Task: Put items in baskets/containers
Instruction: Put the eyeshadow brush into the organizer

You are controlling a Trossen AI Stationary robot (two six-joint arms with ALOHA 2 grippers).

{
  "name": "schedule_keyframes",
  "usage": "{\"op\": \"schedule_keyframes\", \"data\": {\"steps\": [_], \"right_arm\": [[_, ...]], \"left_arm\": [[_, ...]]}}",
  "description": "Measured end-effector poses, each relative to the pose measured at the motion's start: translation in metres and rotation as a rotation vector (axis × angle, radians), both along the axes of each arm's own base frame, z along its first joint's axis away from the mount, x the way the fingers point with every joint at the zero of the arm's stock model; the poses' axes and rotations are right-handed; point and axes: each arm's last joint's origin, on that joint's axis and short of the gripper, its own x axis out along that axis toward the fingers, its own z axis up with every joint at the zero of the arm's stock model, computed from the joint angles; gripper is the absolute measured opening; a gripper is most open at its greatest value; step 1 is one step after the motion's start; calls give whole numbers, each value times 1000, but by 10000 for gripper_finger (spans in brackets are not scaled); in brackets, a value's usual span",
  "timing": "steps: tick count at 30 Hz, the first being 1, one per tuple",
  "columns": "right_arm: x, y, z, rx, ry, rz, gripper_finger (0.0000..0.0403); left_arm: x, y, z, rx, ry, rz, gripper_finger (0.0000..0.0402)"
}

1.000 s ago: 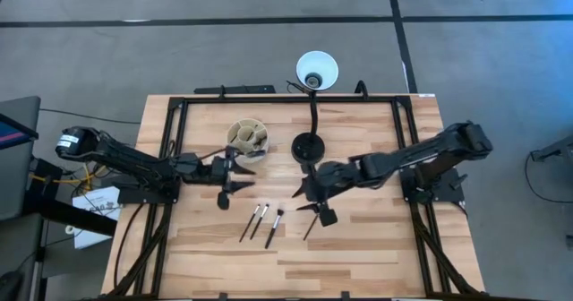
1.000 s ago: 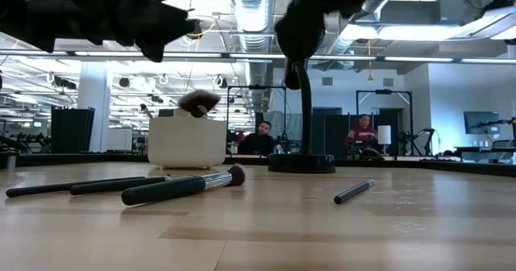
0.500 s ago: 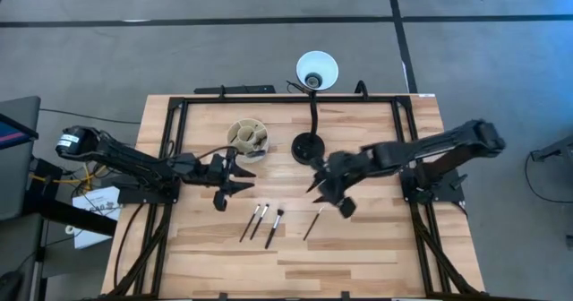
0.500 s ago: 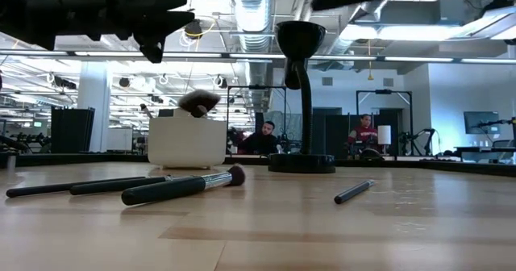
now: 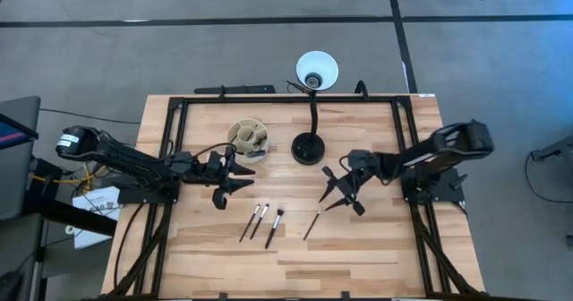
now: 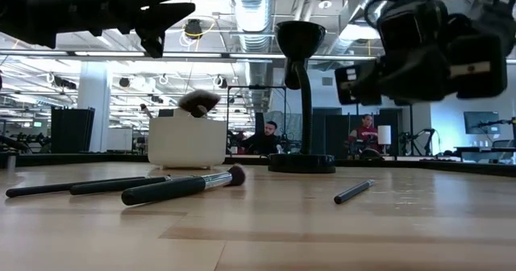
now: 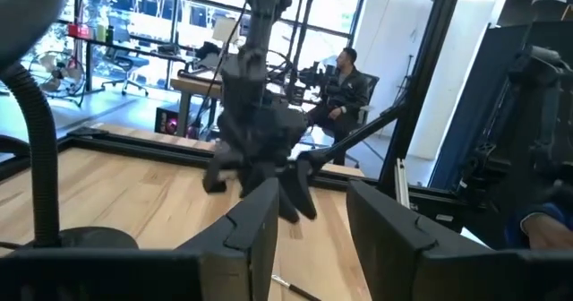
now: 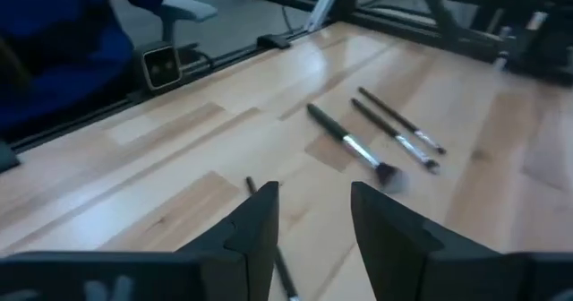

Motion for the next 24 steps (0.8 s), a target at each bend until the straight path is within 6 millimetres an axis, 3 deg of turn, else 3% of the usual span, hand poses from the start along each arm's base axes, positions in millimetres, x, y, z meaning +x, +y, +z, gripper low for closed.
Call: {"op": "schedule_keyframes", "data": {"steps": [11, 24], "right_arm": [[23, 9, -54, -15, 192, 8, 123], [25, 6, -65, -39, 232, 23, 123]], "left_arm": [[0, 0, 1, -3, -15, 0, 131], [0, 2, 5, 41, -56, 19, 131]]}}
